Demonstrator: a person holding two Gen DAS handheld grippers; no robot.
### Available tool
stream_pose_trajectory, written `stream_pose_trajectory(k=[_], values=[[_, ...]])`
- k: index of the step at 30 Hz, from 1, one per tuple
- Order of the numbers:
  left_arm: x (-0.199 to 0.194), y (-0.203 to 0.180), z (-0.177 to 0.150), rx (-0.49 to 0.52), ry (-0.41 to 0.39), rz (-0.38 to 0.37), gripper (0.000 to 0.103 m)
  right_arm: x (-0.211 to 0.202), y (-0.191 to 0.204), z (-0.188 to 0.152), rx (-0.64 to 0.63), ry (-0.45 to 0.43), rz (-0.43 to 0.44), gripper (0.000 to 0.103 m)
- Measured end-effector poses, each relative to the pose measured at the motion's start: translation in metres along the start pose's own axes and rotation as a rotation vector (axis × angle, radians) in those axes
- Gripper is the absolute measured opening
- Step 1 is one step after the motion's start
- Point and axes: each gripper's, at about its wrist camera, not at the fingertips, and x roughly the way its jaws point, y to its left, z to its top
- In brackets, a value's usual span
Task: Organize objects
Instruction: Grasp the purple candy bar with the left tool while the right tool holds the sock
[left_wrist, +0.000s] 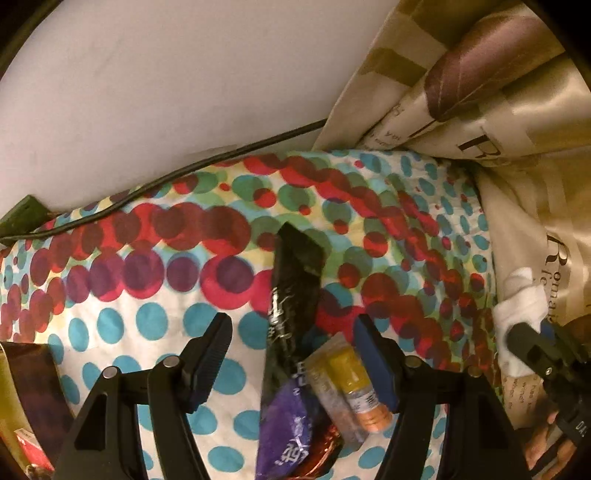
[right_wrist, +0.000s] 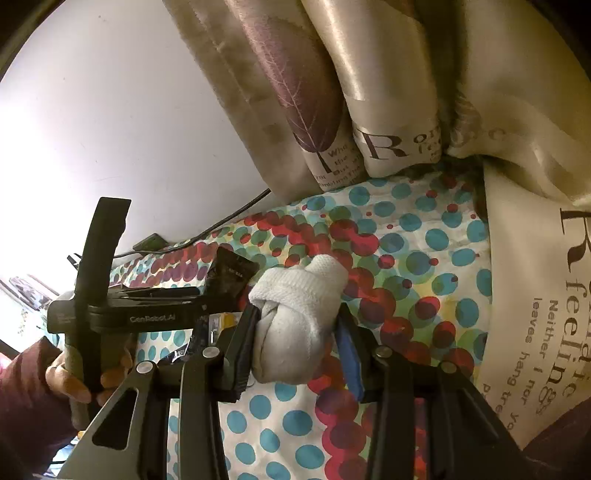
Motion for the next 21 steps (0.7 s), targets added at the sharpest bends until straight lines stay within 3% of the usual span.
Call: stream_pose_trajectory(k=[3, 4, 5, 11, 21], values=[[0.004, -0.004, -0.001, 0.012, 0.01, 0.018, 0.064, -0.001, 0.002, -0.002, -0.011, -0.004, -0.009, 0.04], [0.005, -0.004, -0.002, 0.011, 0.009, 0.02, 0.049, -0.001, 0.001, -0.002, -0.011, -0.005, -0.004, 0.04], [0.007, -0.004, -0.003, 0.014, 0.017, 0.026, 0.027, -0.001, 0.002, -0.002, -0.012, -0.005, 0.002, 0.04], [0.008, -0.004, -0.007, 0.008, 0.004, 0.032, 0.019, -0.001, 0.005, -0.003, -0.019, -0.012, 0.016, 0.04], [-0.035, -0.003, -0.024, -0.02, -0.082, 0.062, 0.018, 0.001, 0.013, -0.006, -0.033, -0.007, 0.032, 0.04]])
